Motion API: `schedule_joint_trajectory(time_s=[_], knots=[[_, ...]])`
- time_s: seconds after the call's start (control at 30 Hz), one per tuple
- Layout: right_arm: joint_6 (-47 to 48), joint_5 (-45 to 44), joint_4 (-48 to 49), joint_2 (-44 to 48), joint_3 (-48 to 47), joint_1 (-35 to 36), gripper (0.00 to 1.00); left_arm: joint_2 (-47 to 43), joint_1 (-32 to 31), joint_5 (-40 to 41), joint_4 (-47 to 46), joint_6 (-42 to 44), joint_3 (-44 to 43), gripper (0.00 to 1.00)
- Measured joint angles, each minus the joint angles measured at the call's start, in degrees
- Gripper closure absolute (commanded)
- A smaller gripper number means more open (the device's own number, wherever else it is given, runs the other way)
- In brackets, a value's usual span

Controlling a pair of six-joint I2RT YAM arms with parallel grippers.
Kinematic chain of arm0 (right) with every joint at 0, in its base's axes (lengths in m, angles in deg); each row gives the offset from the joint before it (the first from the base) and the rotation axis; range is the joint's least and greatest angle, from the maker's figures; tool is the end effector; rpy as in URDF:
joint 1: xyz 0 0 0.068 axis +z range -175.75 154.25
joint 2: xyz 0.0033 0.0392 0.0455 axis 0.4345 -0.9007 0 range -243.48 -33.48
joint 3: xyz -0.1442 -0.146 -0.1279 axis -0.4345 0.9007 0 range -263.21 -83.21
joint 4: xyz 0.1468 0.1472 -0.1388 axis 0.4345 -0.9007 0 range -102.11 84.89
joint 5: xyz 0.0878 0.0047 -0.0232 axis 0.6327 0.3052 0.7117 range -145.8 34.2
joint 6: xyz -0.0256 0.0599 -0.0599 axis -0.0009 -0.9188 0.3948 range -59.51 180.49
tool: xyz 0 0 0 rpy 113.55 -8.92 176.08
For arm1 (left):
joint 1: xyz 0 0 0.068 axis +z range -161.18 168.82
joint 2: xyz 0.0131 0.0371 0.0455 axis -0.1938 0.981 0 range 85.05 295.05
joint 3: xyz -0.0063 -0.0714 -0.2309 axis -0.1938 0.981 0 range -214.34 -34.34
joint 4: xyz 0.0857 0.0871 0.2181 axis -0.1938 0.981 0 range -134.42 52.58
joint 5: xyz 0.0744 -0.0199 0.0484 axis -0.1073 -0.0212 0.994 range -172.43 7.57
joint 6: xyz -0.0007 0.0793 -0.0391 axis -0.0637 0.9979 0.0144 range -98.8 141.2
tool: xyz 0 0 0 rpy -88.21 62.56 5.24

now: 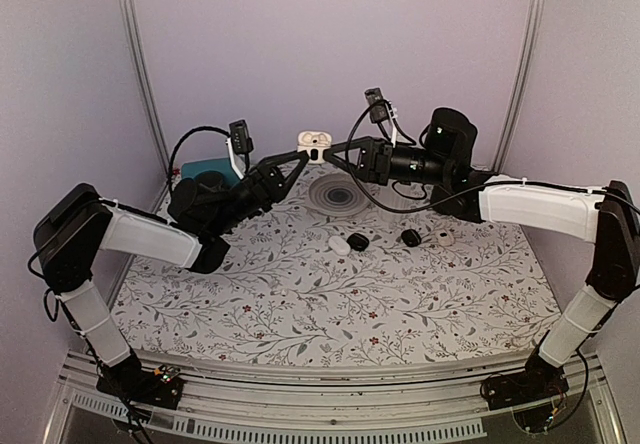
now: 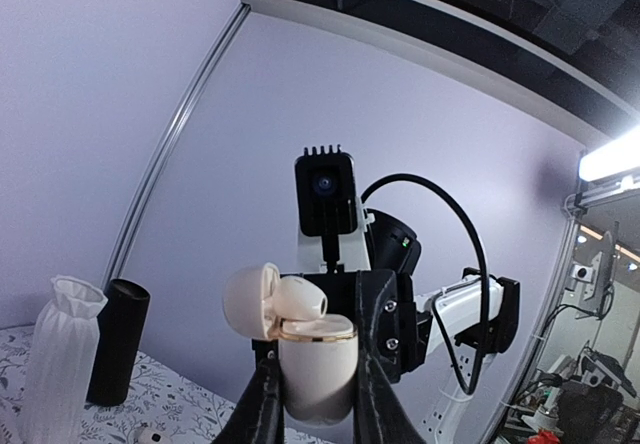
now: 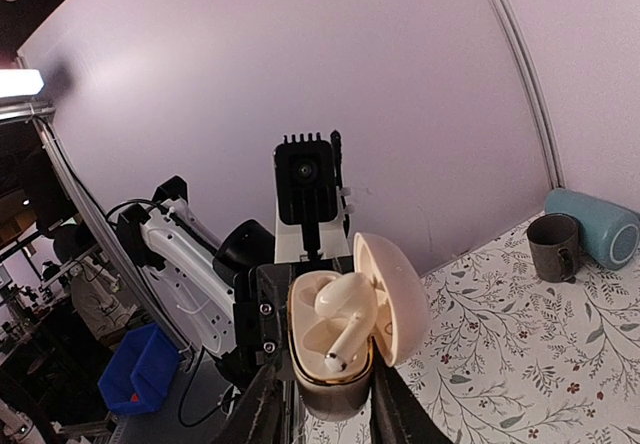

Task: Insert the wireless bluetooth earbuds into the charging case
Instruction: Pass from the left arm to the right

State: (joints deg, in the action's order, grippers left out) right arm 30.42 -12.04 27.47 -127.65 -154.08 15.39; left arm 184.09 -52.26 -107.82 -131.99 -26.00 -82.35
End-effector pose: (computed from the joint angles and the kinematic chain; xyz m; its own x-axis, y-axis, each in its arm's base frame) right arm 0.2680 0.3063 0.3287 -0.3906 0.1392 -0.9100 -0.9169 0.0288 0.3980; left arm 0.2537 -0.2659 0.2856 -0.3214 -0.5993 -0.7332 0.9090 0.0218 -0.4162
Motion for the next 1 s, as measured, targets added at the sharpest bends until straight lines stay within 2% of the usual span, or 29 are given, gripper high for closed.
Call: schedule_joint_trajectory(time_s=[0.1, 0.33, 0.5, 0.6, 0.77, 1.0], knots=[[0.1, 0.1, 0.0, -0.2, -0.1, 0.0, 0.75, 0.0, -0.1, -0.2, 0.0, 0.0, 0.0, 1.0], [0.2, 0.3, -0.5, -0.5, -0.8, 0.0, 0.91, 0.0, -0.1, -0.5, -0.1, -0.1, -0.1, 1.0], [0.6, 0.3, -0.8, -0.5, -0.9, -0.1, 0.95, 0.0, -0.1, -0.5, -0.1, -0.2, -0.1, 1.0], [0.8, 0.3, -0.9, -0.5, -0.9, -0.1, 0.95, 0.0, -0.1, -0.5, -0.1, -0.2, -0.1, 0.92], [1.2, 0.3, -1.3, -0.5, -0.9, -0.1, 0.96, 0.0, -0.1, -0.5, -0.1, 0.3, 0.3, 0.69], [2.2, 0.3, -1.8, -0.5, -0.9, 0.2, 0.96, -0.1, 0.4, -1.5, 0.0, 0.6, 2.8, 0.46]])
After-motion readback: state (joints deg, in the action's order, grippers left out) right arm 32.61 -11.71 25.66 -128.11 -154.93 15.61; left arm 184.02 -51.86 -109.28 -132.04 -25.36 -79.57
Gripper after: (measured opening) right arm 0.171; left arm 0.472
